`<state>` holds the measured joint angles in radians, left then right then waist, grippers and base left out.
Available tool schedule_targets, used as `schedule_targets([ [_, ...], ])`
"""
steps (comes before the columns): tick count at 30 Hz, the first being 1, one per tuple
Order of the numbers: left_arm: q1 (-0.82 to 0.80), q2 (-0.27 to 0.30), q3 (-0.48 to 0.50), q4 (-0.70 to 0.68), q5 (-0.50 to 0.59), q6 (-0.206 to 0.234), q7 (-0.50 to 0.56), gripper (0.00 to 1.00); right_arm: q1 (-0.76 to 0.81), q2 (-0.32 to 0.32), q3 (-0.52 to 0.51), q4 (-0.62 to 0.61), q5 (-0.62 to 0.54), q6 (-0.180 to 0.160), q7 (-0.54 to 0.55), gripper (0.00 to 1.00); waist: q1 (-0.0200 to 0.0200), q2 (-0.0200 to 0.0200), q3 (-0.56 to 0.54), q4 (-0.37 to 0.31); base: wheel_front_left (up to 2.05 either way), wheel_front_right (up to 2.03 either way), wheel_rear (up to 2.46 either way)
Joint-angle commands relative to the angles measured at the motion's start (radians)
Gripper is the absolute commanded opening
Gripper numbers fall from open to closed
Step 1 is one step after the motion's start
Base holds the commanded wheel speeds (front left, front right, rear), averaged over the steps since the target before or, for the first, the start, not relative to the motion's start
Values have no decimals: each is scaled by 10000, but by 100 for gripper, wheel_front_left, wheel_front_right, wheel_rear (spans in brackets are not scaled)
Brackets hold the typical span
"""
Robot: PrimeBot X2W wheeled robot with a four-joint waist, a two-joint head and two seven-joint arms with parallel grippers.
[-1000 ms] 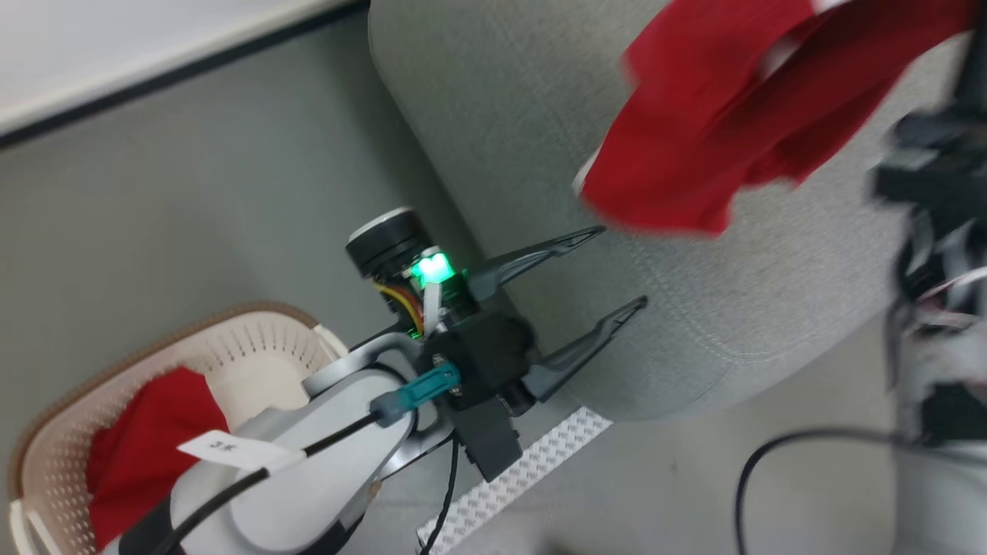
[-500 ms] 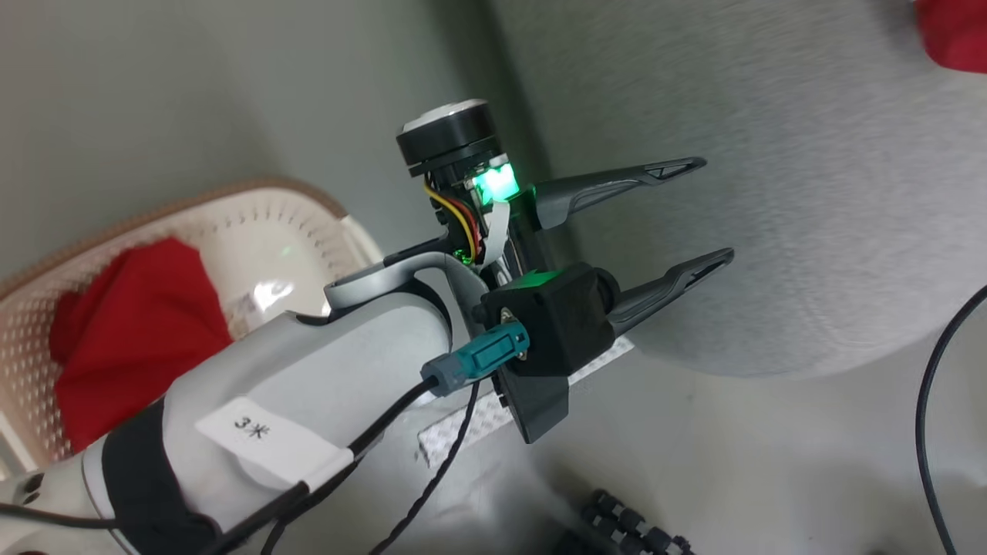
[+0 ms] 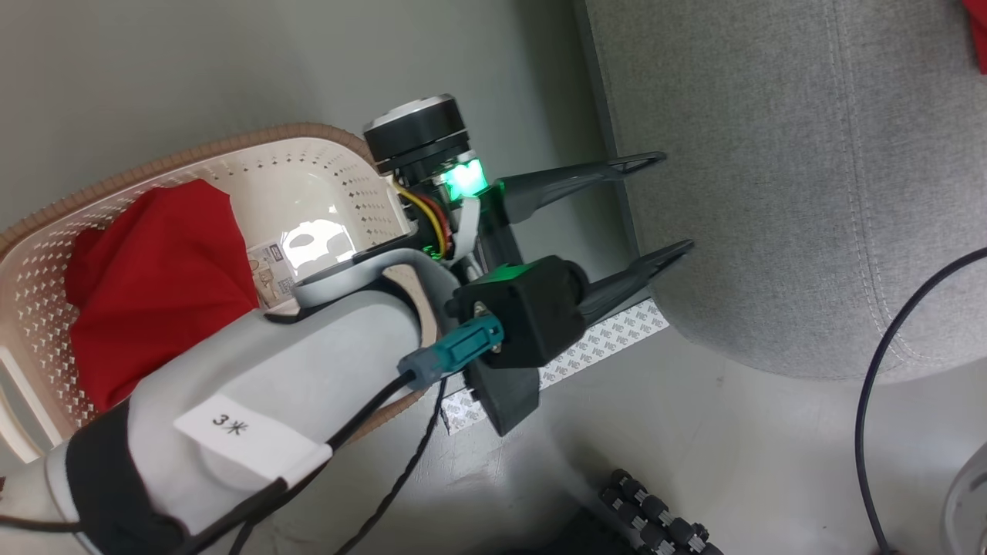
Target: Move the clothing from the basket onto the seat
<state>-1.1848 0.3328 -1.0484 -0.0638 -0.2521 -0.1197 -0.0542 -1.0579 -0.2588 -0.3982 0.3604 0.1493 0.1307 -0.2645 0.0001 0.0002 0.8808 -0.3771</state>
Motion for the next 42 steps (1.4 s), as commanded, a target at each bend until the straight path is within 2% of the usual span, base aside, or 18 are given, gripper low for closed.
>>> schedule_targets([
  [1, 224, 121, -10, -56, -20, 59, 46, 100, -40, 57, -127, 175, 36, 1, -10, 0, -1, -2, -12, -14, 0, 0, 0],
  [6, 356, 372, -98, -233, 13, 134, 168, 100, -105, 261, -609, 1384, -130, 1, -10, 0, -1, -2, -49, -23, 0, 0, 0],
  [12, 371, 448, -142, -350, -28, 196, 268, 100, -115, 403, -1010, 2261, -434, 1, -9, 0, -1, -2, -180, -36, 0, 0, 0],
  [13, 386, 437, -150, -366, -41, 214, 274, 100, -110, 395, -1072, 2350, -515, 1, -10, 5, -1, -2, -219, -41, 0, 0, 0],
  [16, 447, 423, -176, -336, -82, 239, 236, 100, -57, 432, -1233, 2771, -795, 1, -10, 48, -1, -2, -372, -60, 0, 0, 0],
  [17, 459, 427, -187, -299, -103, 247, 193, 100, -23, 465, -1263, 2914, -902, 1, -9, 85, -1, -2, -443, -64, 0, 0, 0],
  [18, 447, 419, -193, -273, -111, 265, 172, 100, -4, 484, -1286, 2942, -941, 1, -10, 100, -1, -2, -504, -57, 0, 0, 0],
  [26, 841, 341, -121, -94, -379, 525, -262, 100, 575, 714, -1472, 2679, -1480, 1, -10, 100, -1, -2, -1130, 77, 0, 0, 0],
  [33, 1474, 280, 26, 159, -672, 929, -901, 100, 1587, 1133, -773, 1804, -1577, 1, -9, 100, -1, -2, -1975, 364, 0, 0, 0],
  [42, 2522, 138, 356, 741, -1167, 1483, -1825, 100, 3068, 1325, 272, 1392, -1626, 1, -10, 100, -1, -2, -3324, 1039, 0, 0, 0],
])
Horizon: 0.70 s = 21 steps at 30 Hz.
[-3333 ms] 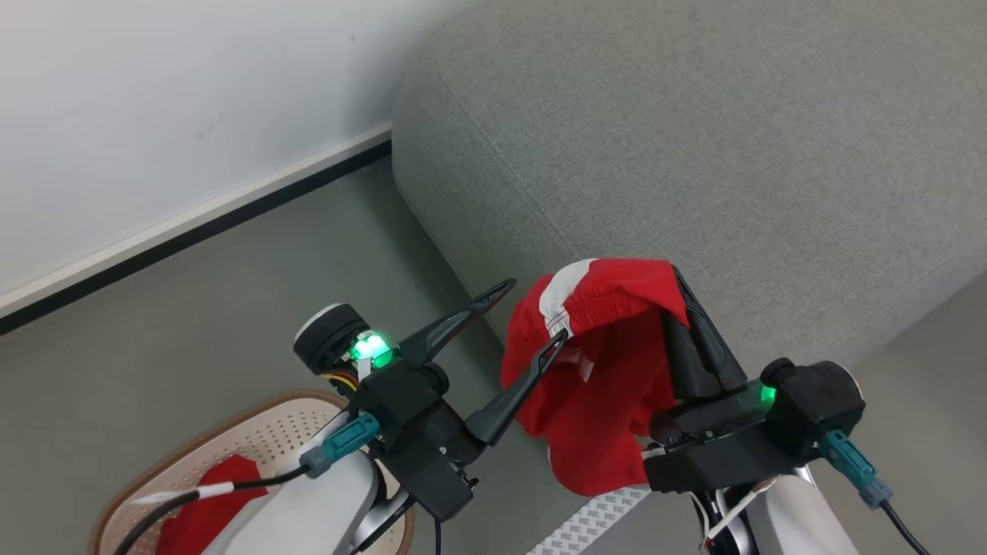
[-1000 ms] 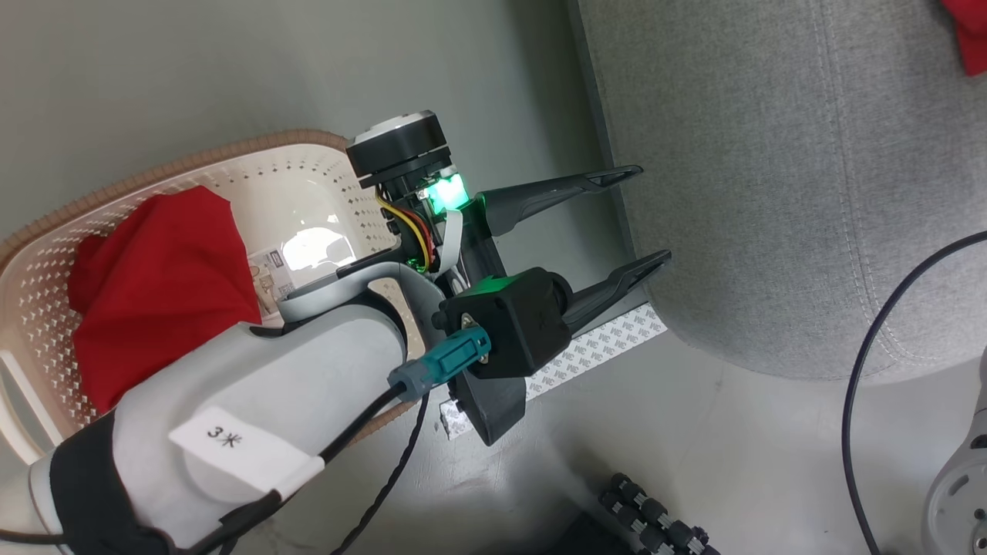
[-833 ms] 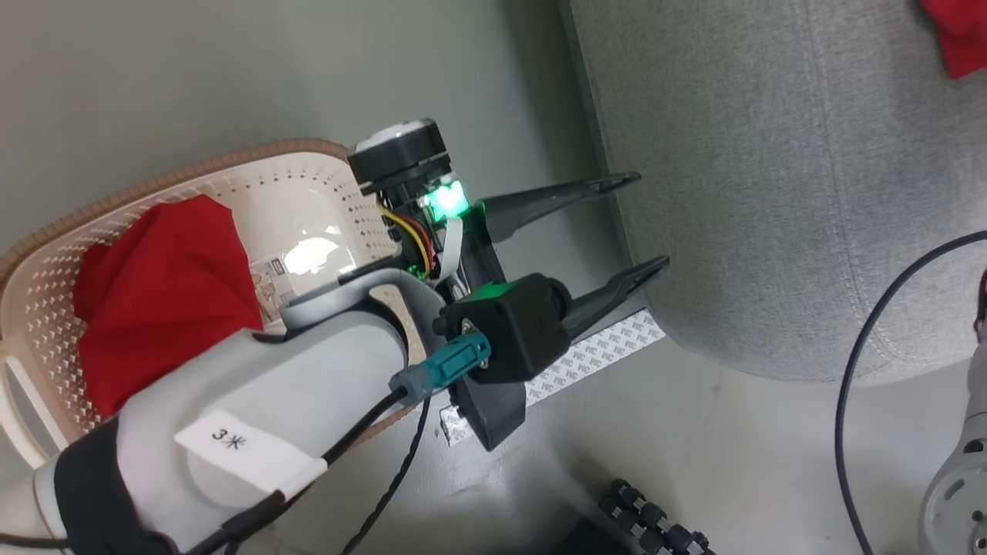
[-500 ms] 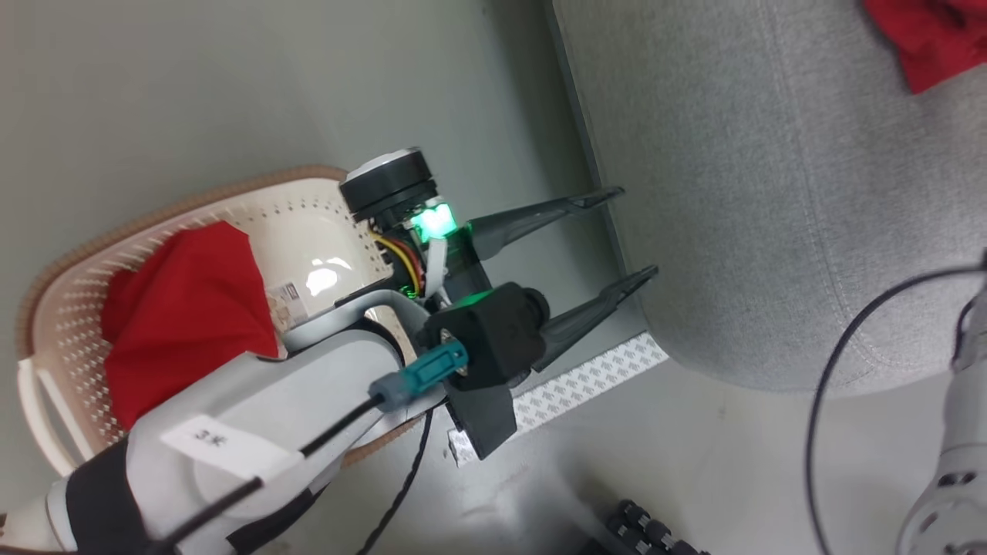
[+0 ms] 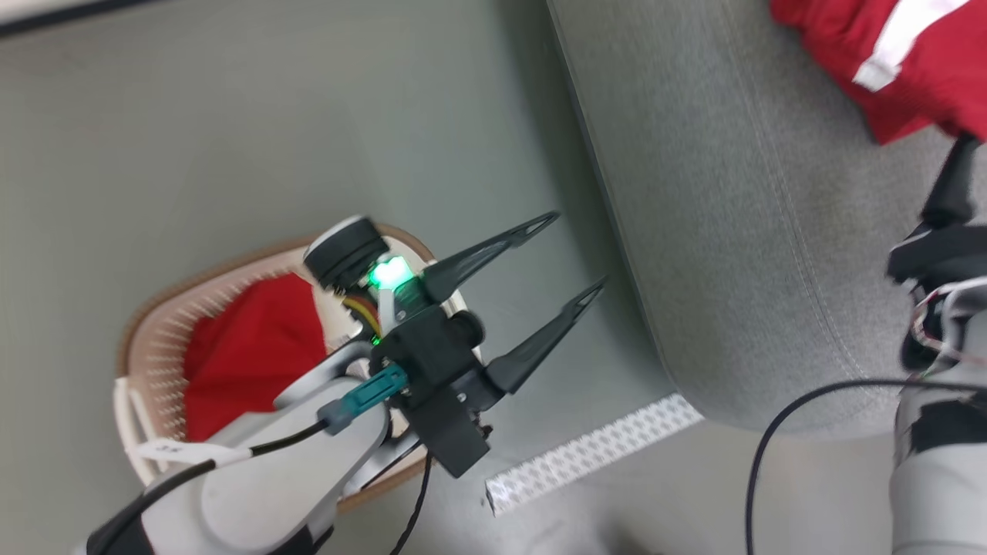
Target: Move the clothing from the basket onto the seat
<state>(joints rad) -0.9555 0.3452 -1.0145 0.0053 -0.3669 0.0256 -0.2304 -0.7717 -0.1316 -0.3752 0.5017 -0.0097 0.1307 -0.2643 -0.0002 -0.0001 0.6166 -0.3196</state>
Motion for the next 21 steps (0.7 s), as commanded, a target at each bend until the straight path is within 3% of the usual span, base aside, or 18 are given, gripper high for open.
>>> schedule_targets([
  [1, 362, 36, 84, 93, -80, 112, -125, 100, 356, 63, 182, -46, -39, -1, -12, 100, 2, 1, -838, 527, 0, 0, 0],
  [9, 1804, 175, 887, 29, -468, 646, -361, 100, 1272, 202, 1344, 237, -9, -1, -12, 100, 2, 1, -2441, 1295, 0, 0, 0],
  [21, 4059, -103, 2645, -463, -281, 976, -350, 100, 2025, 144, 3358, 582, 325, -1, -10, 100, 2, 1, -4094, 2514, 0, 0, 0],
])
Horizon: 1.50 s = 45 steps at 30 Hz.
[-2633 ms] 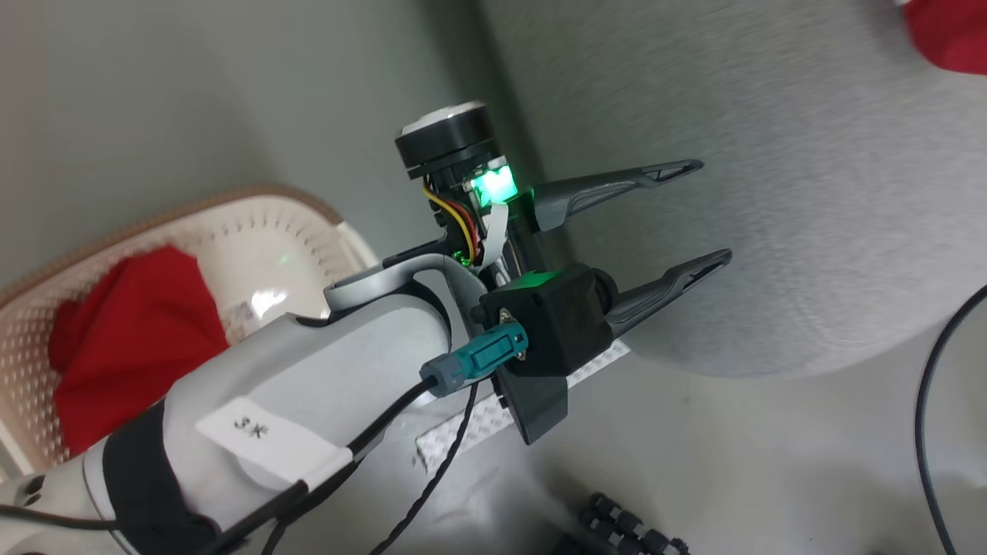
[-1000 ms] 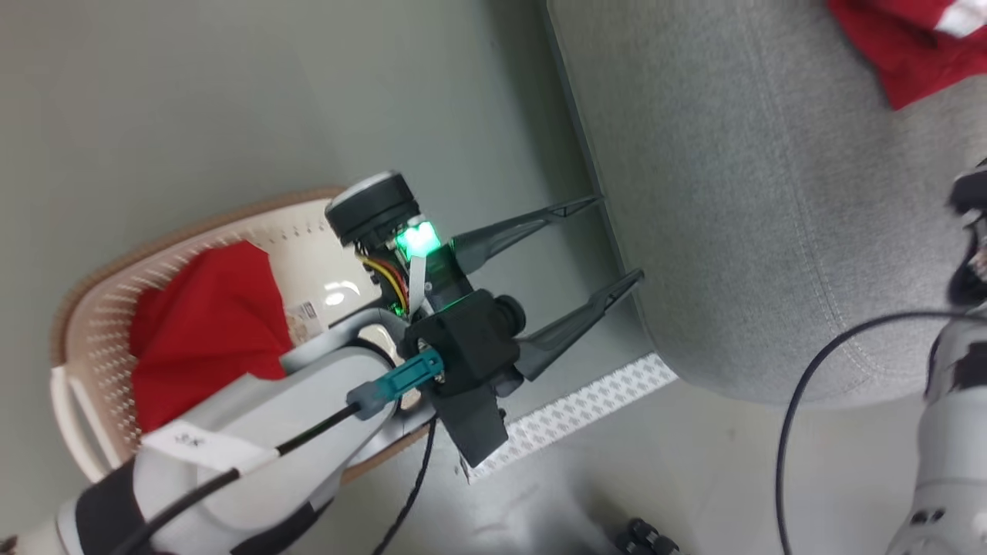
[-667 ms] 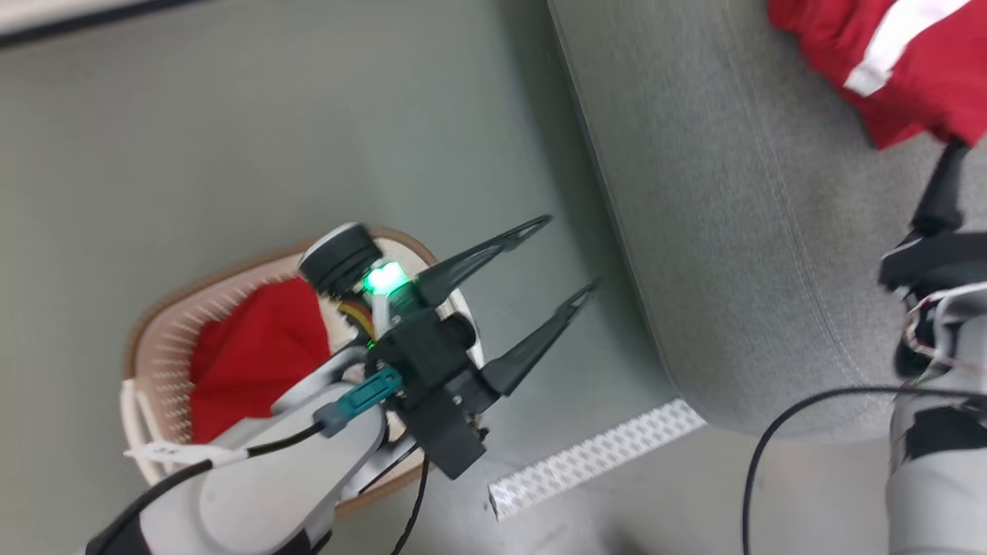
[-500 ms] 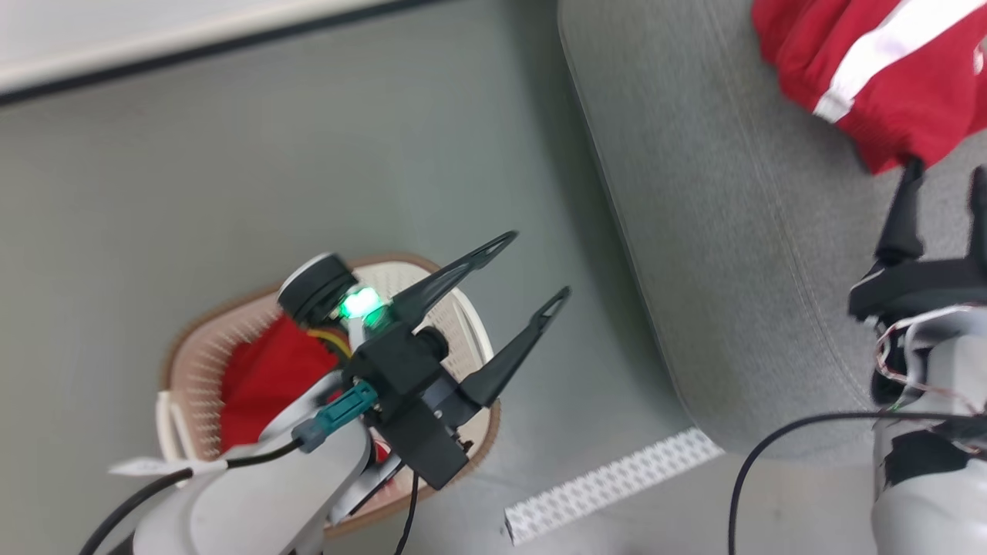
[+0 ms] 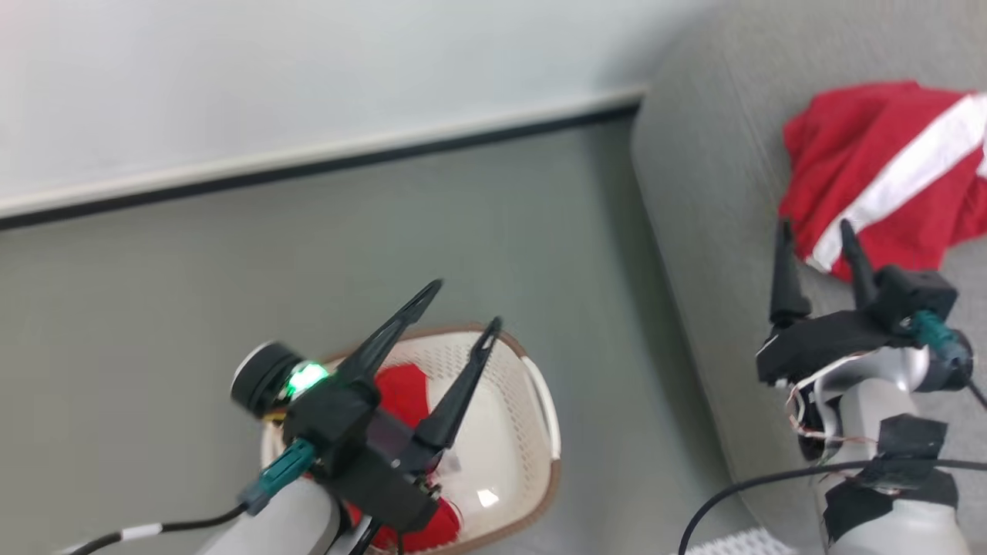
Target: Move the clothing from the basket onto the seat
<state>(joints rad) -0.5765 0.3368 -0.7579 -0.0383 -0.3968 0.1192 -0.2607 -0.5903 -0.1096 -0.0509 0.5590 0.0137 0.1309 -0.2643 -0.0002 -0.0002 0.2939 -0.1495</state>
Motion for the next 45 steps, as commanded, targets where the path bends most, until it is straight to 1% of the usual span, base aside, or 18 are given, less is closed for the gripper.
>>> schedule_targets([
  [1, 477, -39, 241, -2, 37, 69, -45, 100, 281, -98, 315, 8, 188, -3, -12, 100, 2, 2, -1005, 905, 0, 0, 0],
  [3, 897, -49, 571, 49, 50, 142, -46, 100, 459, -116, 776, -56, 393, -3, -10, 100, 2, 2, -1269, 1039, 0, 0, 0],
  [4, 897, -49, 571, 49, 50, 142, -46, 100, 459, -116, 776, -56, 393, -3, -10, 100, 2, 2, -1269, 1039, 0, 0, 0],
  [5, 1107, -52, 735, 76, 59, 174, -47, 100, 562, -144, 997, -130, 515, -3, -12, 100, 2, 2, -1394, 1098, 0, 0, 0],
  [11, 2529, -190, 2037, 168, -67, 517, -47, 100, 1349, -256, 2326, -749, 1164, -3, -12, 100, 2, 2, -2207, 1326, 0, 0, 0],
  [15, 3492, -277, 2958, 74, 72, 731, -48, 100, 1952, -312, 3061, -1307, 1450, -3, -12, 100, 2, 2, -2659, 1369, 0, 0, 0],
  [21, 4623, -577, 4163, -138, 360, 999, -49, 100, 2804, -534, 3732, -2275, 1749, -3, -12, 100, 2, 2, -3054, 1447, 0, 0, 0],
  [24, 5081, -760, 4677, -193, 506, 1033, -49, 100, 3236, -607, 3873, -2767, 1794, -3, -12, 100, 2, 2, -3200, 1447, 0, 0, 0],
  [28, 5679, -832, 5246, -168, 849, 950, -49, 100, 3814, -659, 4019, -3347, 1801, -3, -12, 100, 2, 2, -3429, 1378, 0, 0, 0],
  [34, 6559, -1200, 5867, -260, 1452, 735, -49, 100, 4704, -561, 3926, -3758, 1835, -3, -12, 100, 2, 2, -3763, 1288, 0, 0, 0],
  [40, 7003, -1602, 6384, -147, 1851, 303, -49, 100, 5347, -609, 3937, -4024, 1544, -3, -12, 100, 2, 2, -3857, 1260, 0, 0, 0],
  [45, 7166, -1949, 6731, -36, 2123, 8, -49, 100, 5764, -471, 3769, -4188, 1357, -3, -12, 100, 2, 2, -3933, 1248, 0, 0, 0],
])
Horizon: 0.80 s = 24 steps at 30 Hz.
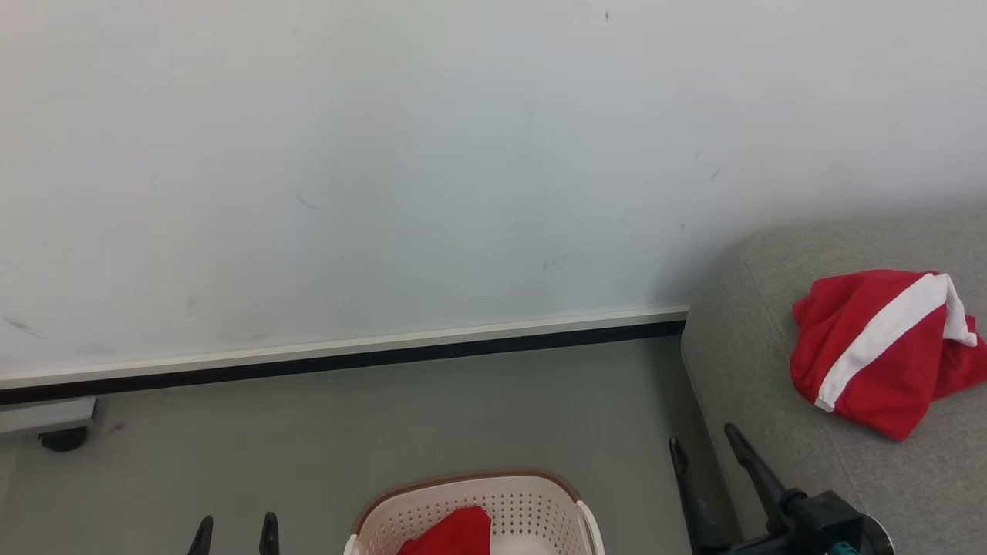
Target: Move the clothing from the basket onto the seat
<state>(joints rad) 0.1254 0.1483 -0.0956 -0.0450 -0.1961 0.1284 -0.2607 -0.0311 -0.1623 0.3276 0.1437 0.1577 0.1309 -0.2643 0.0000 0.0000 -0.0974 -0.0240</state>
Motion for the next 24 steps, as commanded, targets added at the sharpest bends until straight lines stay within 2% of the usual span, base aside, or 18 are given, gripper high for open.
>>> schedule_targets([
  [1, 185, -129, 151, 63, 160, -136, -50, 100, 234, 71, -11, -39, -112, -1, -12, 100, 0, 0, -30, -19, 0, 0, 0],
  [12, 89, -521, 491, 286, 550, -736, -50, 100, 264, 71, 137, 70, -183, -3, -12, 100, 0, 0, 37, -76, 0, 0, 0],
  [24, -46, -724, 746, 374, 901, -1077, -50, 100, 199, 139, 115, 171, -137, -3, -11, 100, 0, 0, 23, -111, 0, 0, 0],
])
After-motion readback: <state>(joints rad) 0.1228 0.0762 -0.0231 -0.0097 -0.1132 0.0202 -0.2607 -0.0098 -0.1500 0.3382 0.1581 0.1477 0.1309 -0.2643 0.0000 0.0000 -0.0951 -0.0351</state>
